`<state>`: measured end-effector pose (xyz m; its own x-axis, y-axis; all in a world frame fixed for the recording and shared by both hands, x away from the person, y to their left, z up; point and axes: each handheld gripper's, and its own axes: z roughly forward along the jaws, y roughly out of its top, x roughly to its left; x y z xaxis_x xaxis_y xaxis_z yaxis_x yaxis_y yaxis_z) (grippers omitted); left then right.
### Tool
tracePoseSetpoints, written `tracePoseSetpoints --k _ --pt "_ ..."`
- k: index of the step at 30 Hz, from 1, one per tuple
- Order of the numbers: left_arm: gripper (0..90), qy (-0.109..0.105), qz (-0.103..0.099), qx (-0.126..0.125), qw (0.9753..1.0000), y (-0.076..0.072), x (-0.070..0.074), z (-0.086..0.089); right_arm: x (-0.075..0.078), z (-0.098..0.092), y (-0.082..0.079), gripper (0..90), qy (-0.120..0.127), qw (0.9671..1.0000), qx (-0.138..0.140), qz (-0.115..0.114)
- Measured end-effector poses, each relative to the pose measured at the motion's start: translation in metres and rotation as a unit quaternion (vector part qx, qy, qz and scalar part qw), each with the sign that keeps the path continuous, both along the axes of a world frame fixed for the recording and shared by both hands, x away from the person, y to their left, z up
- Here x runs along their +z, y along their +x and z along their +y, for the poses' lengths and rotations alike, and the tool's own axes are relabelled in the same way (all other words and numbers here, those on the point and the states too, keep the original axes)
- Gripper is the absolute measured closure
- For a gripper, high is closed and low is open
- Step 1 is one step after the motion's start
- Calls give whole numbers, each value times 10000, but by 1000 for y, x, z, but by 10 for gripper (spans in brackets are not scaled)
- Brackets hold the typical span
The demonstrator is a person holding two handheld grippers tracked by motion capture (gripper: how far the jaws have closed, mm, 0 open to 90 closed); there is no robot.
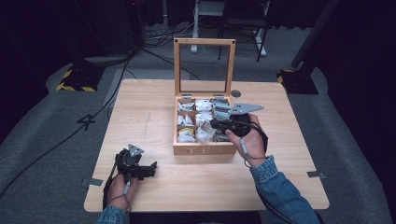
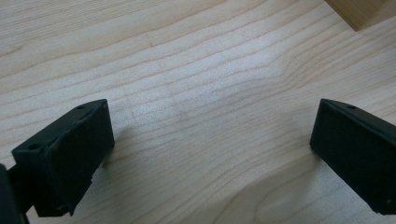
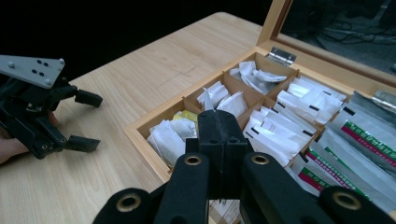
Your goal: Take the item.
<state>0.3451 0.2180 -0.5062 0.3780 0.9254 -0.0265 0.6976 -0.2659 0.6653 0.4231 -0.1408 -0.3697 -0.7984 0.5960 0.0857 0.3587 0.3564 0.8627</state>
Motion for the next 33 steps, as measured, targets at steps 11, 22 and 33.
tracePoseSetpoints --k 11,22,33 --pt "0 -2 -1 1 10000 0 0 0 6 -29 -17 900 536 9983 -117 -207" --pt "0 -1 -1 2 10000 0 0 0 16 -49 -29 900 682 9969 -209 -341" --pt "0 0 6 11 10000 1 0 0 13 -85 -30 900 671 9949 -682 -313"
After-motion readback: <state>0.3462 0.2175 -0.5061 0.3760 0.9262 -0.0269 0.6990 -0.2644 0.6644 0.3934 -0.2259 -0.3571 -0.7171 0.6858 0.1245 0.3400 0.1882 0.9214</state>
